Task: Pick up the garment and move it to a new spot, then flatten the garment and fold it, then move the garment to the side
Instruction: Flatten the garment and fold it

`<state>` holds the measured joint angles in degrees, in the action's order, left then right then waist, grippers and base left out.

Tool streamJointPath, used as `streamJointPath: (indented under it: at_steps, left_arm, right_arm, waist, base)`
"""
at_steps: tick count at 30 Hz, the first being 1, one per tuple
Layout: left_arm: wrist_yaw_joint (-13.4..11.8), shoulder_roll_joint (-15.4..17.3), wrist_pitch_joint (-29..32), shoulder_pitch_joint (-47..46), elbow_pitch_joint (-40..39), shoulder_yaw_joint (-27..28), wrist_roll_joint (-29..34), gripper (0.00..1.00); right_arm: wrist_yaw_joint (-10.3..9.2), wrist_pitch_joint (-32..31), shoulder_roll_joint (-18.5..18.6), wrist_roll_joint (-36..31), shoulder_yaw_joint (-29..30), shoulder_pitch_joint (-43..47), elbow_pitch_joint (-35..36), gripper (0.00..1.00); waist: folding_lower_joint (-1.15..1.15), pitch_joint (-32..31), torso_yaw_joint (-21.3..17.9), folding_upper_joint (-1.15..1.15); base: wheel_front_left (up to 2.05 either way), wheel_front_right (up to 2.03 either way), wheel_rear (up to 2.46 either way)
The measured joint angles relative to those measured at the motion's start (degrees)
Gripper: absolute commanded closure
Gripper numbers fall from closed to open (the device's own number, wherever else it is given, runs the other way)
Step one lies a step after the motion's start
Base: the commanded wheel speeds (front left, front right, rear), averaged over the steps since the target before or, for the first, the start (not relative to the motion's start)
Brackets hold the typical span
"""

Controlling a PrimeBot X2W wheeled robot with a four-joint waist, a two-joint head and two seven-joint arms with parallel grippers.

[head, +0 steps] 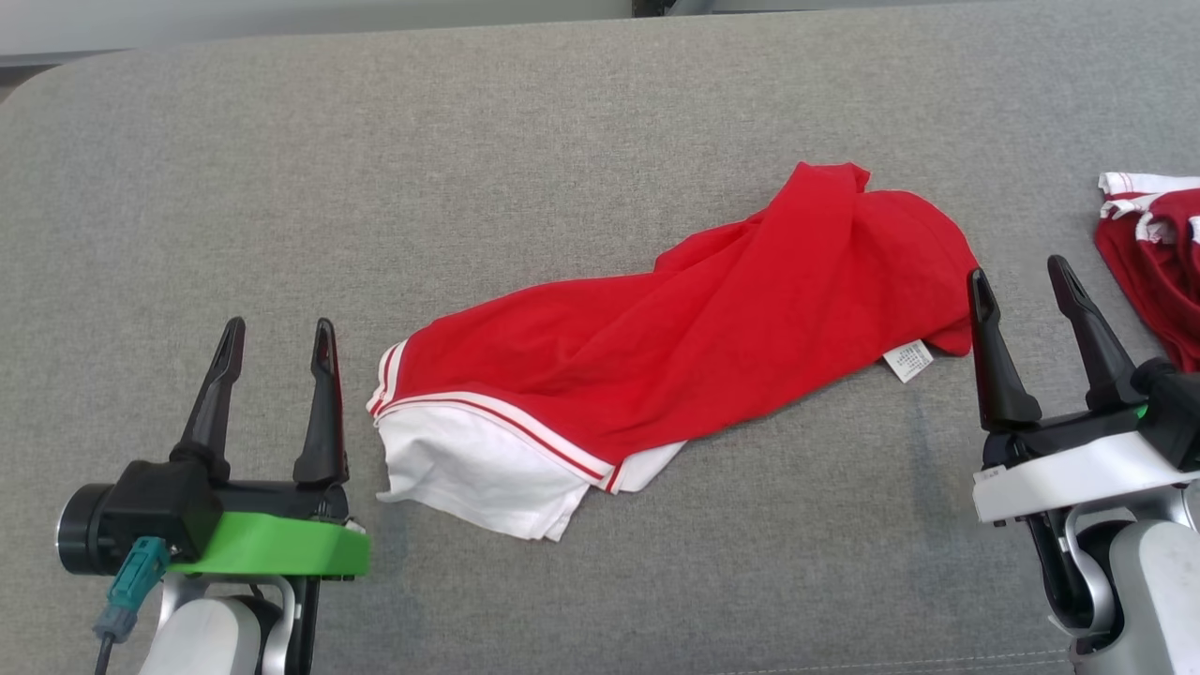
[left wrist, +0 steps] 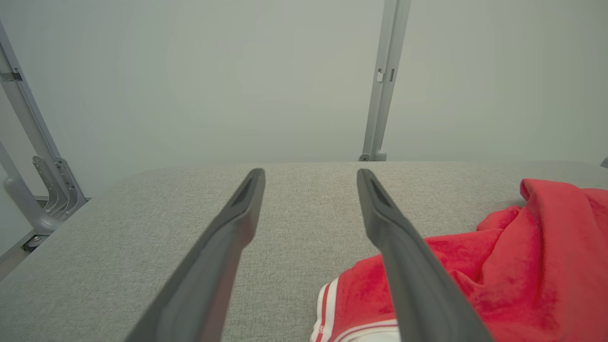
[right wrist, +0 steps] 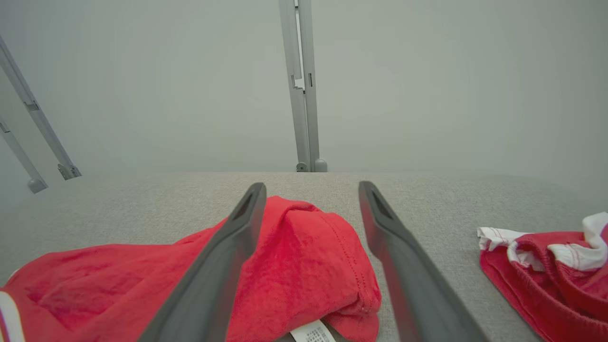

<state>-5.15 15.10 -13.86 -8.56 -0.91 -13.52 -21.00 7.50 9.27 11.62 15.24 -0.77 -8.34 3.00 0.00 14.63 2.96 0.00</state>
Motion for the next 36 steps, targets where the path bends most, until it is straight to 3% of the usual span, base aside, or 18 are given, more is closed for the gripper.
streamJointPath:
  at_steps: [12, 26, 36]
  left_arm:
    - [-0.4, 0.56, 1.1, 1.18, -1.21, -0.65, -0.24, 0.0]
    - [3.89, -0.15, 4.03, 7.26, 1.55, -6.66, -3.67, 0.0]
    - [7.67, -0.44, 4.88, 6.45, 10.55, -8.43, -5.78, 0.0]
  right_arm:
    - [0.0, -1.22, -1.05, -0.36, 0.81, 1.71, 1.69, 0.0]
    - [0.0, -2.32, -1.21, -0.31, 1.07, 2.62, 1.57, 0.0]
    - [0.0, -2.46, -1.94, -0.1, 1.29, 2.82, 0.92, 0.0]
  waist:
    - [0.0, -0.88, 0.08, 0.0]
    - [0.0, 0.08, 2.42, 0.0]
    - [0.0, 1.53, 1.83, 0.0]
  base:
    - [0.0, 0.0, 0.0]
    - [0.0, 0.0, 0.0]
    - [0.0, 0.0, 0.0]
